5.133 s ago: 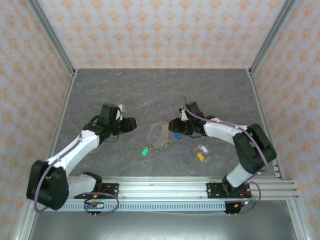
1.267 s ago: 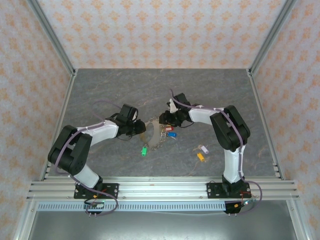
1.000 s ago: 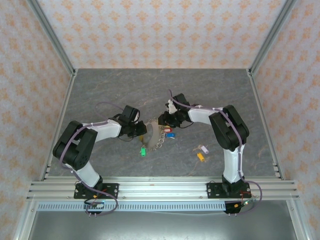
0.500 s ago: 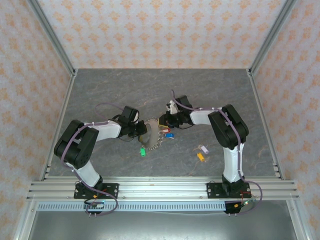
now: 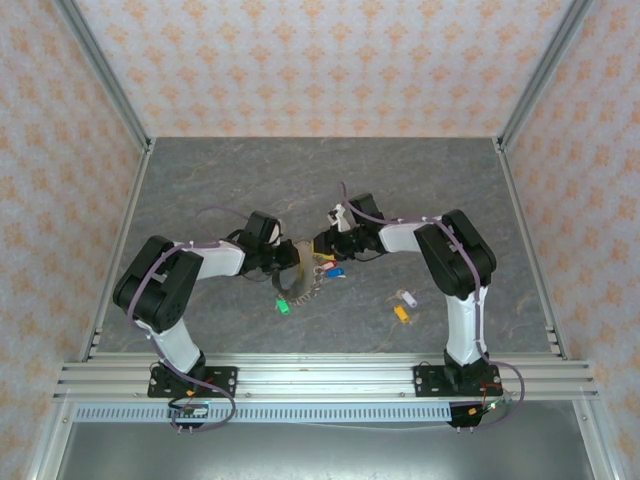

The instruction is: Put the keys on the keyring

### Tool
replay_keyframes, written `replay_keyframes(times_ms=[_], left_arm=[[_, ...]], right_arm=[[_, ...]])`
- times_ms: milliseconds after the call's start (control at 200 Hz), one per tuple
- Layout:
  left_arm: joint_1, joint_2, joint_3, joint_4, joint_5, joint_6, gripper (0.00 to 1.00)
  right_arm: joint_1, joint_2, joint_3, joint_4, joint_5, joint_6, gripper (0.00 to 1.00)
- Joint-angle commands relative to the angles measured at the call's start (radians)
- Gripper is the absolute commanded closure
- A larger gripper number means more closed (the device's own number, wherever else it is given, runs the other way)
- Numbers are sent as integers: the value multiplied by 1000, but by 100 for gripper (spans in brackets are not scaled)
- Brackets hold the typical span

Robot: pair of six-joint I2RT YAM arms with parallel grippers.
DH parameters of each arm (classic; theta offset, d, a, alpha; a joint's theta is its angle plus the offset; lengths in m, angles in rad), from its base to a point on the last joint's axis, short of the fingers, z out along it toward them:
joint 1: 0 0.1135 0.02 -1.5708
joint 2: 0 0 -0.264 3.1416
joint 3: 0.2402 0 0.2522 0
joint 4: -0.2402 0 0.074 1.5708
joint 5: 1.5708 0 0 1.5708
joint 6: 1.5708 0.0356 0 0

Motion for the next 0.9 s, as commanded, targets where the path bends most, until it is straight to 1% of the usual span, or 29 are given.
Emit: replay_keyframes(times_ms=[0,60,185,310,440,566,636,676,731,756,786,896], left_arm=[[-28,38,3,43,62,-18,90],[-31,38,1,52,64,-23,90],[-34,35,-9,64,67,-29,90],[-33,19,-15,61,66,-28,89],[-34,-41,-17,24,25,-18,86],[-33,-155,-15,-70,-64,21,73],[-32,-225,-18,-127,-139,43,60],[-25,-260,-21,-163,-180,51,54],[-5,-295,-30,-194,-210,55,44],[8,-303,-36,-197,-210,56,39],[25,-307,-44,-198,-198,59,36],[87,-277,-65,-179,-102,67,30]], right_arm=[[22,1,11,-27,16,-18,70],[23,4,12,-33,43,-9,75],[24,2,3,-1,47,22,84],[21,-20,-7,17,44,34,90],[0,-66,-44,37,103,57,93],[-25,-109,-100,88,124,79,94],[-33,-122,-121,105,107,77,94],[-36,-129,-132,117,97,78,94],[-39,-138,-152,144,90,86,94],[-40,-142,-162,164,89,91,94],[-41,-149,-177,196,84,101,94],[-41,-167,-217,293,71,136,94]])
